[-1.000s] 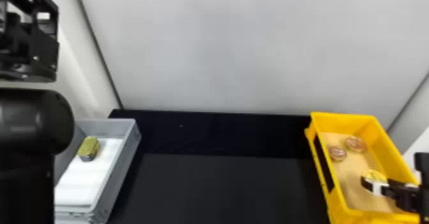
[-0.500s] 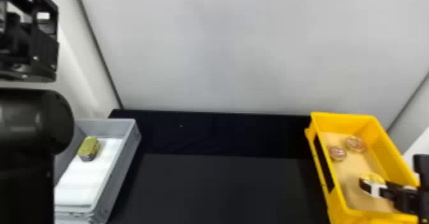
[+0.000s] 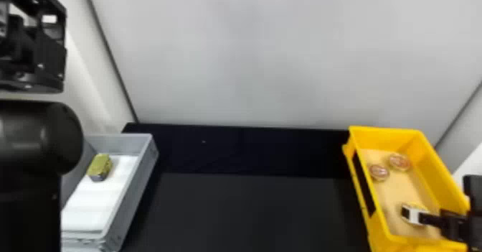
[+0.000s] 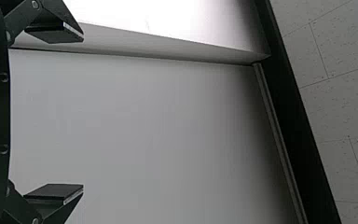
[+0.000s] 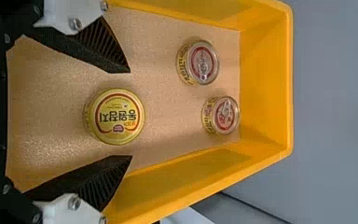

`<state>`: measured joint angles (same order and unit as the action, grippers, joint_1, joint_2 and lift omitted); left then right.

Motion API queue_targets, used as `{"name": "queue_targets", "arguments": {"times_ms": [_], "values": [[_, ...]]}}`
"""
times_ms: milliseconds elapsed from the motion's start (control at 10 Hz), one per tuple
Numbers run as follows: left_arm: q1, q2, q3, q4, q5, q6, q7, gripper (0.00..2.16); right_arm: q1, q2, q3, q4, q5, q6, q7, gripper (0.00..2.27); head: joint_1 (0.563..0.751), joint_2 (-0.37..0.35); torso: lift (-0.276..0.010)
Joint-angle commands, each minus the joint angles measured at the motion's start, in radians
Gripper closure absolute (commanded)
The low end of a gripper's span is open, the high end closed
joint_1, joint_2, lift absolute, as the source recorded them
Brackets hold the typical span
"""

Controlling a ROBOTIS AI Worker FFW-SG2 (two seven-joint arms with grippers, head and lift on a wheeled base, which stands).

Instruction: Pick up the round yellow can and place it in the yellow rectangular box

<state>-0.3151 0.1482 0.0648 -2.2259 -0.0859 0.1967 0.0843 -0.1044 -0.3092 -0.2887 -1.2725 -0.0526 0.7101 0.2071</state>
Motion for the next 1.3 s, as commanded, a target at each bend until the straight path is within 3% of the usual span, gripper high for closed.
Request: {"name": "queue_targets", "arguments": {"times_ms": [0, 400, 800, 1100, 1200], "values": [[0.001, -0.001, 0.001, 0.000, 0.000, 0.001, 0.000, 0.14, 0.000, -0.005, 0.011, -0.010, -0.020, 0.014, -0.006, 0.05, 0.663, 0.054, -0.005], [0.002, -0.001, 0.006, -0.003, 0.000, 0.003, 0.000, 0.14, 0.011, -0.008, 0.013, -0.140, -0.021, 0.017, -0.015, 0.02, 0.663, 0.054, -0.005], [0.002, -0.002, 0.010, -0.005, 0.000, 0.003, 0.000, 0.14, -0.005, -0.025, 0.010, -0.490, -0.010, 0.123, -0.092, 0.03, 0.663, 0.054, -0.005], [0.002, 0.001, 0.017, -0.014, -0.003, 0.007, 0.000, 0.14, -0.101, -0.031, 0.052, -0.717, 0.077, 0.129, -0.210, 0.08, 0.663, 0.054, -0.005], [0.002, 0.002, 0.020, -0.014, -0.005, 0.007, 0.000, 0.14, -0.139, -0.030, 0.071, -0.765, 0.119, 0.119, -0.210, 0.07, 0.663, 0.054, -0.005]]}}
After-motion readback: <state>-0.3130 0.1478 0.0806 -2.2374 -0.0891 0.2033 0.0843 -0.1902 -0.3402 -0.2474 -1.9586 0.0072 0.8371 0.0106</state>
